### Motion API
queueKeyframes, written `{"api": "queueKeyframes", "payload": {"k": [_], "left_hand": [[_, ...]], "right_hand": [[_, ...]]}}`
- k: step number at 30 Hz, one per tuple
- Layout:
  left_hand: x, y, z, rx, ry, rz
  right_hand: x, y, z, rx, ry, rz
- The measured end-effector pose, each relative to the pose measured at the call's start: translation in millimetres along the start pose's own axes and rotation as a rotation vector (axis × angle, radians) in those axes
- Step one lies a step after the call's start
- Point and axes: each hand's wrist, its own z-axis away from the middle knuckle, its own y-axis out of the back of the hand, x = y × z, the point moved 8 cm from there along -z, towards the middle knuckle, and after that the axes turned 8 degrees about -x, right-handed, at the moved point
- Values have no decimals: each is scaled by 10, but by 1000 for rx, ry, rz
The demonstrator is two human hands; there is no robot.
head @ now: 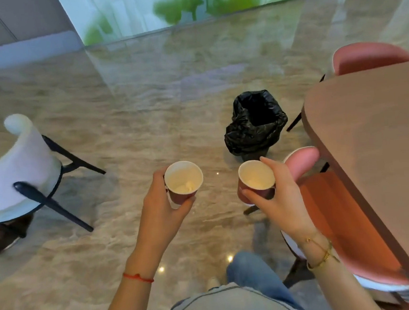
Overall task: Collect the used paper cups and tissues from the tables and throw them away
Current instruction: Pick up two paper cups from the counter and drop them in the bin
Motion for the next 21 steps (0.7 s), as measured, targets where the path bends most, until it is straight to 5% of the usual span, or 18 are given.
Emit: {"api": "queueKeyframes", "payload": {"k": [14,21], "left_hand": [[-127,-1171,-3277,-193,-53,13],[-64,-1875,-4821,-260,-48,1]], "right_hand": [[1233,666,-2652,158,-146,86],[1762,1110,-3962,112,-234,124]]}}
